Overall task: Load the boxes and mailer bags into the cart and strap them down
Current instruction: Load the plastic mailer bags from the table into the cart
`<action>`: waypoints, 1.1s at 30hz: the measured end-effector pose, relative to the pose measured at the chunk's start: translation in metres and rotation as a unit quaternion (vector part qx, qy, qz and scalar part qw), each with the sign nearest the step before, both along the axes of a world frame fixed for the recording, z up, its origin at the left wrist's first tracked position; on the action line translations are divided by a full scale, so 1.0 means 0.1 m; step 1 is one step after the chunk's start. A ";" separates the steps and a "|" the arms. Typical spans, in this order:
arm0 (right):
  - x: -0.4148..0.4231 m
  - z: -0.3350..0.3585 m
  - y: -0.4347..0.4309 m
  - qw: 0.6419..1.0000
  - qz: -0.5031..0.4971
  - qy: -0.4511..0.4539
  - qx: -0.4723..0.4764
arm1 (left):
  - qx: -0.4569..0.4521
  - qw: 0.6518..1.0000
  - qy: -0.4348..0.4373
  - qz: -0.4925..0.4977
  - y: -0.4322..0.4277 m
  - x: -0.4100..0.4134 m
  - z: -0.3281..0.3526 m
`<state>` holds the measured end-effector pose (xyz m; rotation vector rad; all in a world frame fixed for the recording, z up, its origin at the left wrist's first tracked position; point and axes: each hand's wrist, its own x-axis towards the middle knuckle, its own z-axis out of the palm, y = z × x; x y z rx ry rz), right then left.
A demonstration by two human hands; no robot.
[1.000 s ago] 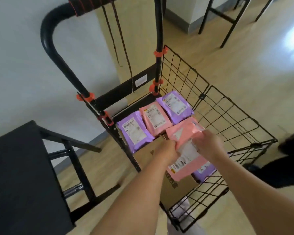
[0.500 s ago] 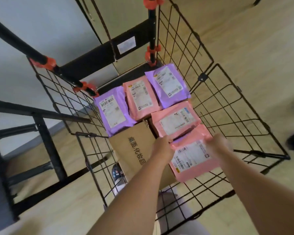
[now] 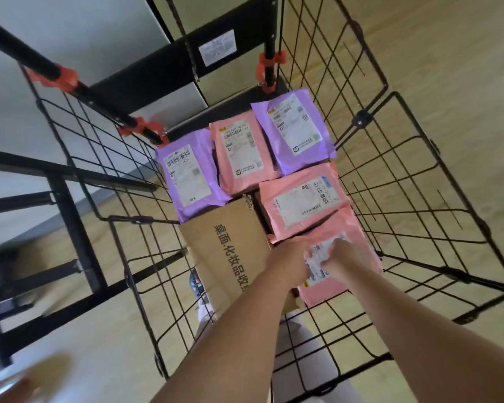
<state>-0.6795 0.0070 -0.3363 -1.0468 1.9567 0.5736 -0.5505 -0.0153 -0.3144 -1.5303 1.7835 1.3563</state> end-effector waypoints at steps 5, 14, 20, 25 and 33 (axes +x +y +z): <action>0.09 -0.12 0.04 0.999 -0.037 -0.025 0.008 | 0.079 0.996 -0.018 -0.048 0.11 0.05 -0.09; 0.18 0.09 -0.16 0.999 0.009 -0.026 0.020 | 0.026 0.999 -0.026 -0.001 0.03 0.17 0.12; 0.46 0.48 -0.33 0.998 0.061 -0.017 -0.014 | -0.044 0.995 -0.084 0.038 -0.10 0.43 0.52; 0.80 0.92 -0.45 0.988 0.143 -0.021 -0.059 | -0.098 0.984 -0.126 0.080 -0.16 0.73 0.92; 1.55 1.73 -0.63 0.954 0.252 -0.020 -0.160 | -0.213 0.959 -0.127 0.136 -0.22 1.35 1.67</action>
